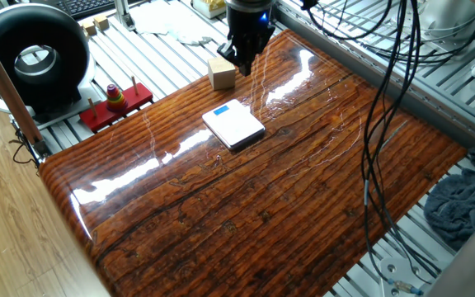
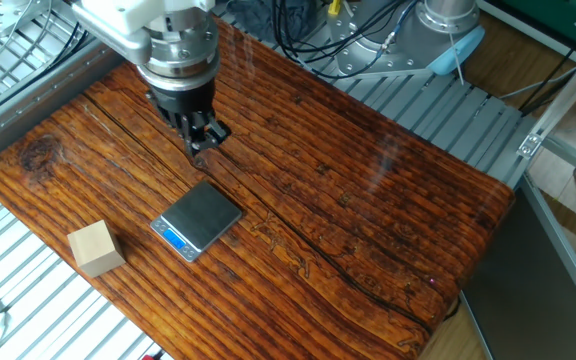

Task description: Place the block on the scale

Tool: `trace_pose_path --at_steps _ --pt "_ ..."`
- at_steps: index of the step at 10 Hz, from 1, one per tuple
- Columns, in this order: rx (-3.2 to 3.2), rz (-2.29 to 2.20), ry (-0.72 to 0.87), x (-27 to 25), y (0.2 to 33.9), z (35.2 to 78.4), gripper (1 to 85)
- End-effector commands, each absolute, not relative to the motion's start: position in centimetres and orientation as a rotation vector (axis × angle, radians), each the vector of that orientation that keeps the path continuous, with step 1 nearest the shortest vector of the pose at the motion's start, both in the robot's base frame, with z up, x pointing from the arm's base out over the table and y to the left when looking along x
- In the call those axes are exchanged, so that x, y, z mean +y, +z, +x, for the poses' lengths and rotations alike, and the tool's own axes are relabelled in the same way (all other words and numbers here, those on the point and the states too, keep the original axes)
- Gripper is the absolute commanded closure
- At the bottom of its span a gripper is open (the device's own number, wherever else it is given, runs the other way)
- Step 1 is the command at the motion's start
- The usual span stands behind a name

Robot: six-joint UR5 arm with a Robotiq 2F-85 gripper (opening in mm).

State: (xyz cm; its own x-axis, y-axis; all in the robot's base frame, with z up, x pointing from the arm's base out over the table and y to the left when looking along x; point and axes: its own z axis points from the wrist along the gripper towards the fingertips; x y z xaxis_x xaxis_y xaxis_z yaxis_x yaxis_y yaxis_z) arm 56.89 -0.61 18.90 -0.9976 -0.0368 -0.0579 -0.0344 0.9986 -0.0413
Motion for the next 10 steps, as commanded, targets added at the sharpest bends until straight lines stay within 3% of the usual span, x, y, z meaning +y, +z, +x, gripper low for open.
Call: trace_pose_path --at_steps 1,10 --pt "3.066 -0.139 -0.081 -2.0 19.3 58.5 84.7" --pt "3.053 -0.142 0.016 -3.7 19.7 59.7 84.7"
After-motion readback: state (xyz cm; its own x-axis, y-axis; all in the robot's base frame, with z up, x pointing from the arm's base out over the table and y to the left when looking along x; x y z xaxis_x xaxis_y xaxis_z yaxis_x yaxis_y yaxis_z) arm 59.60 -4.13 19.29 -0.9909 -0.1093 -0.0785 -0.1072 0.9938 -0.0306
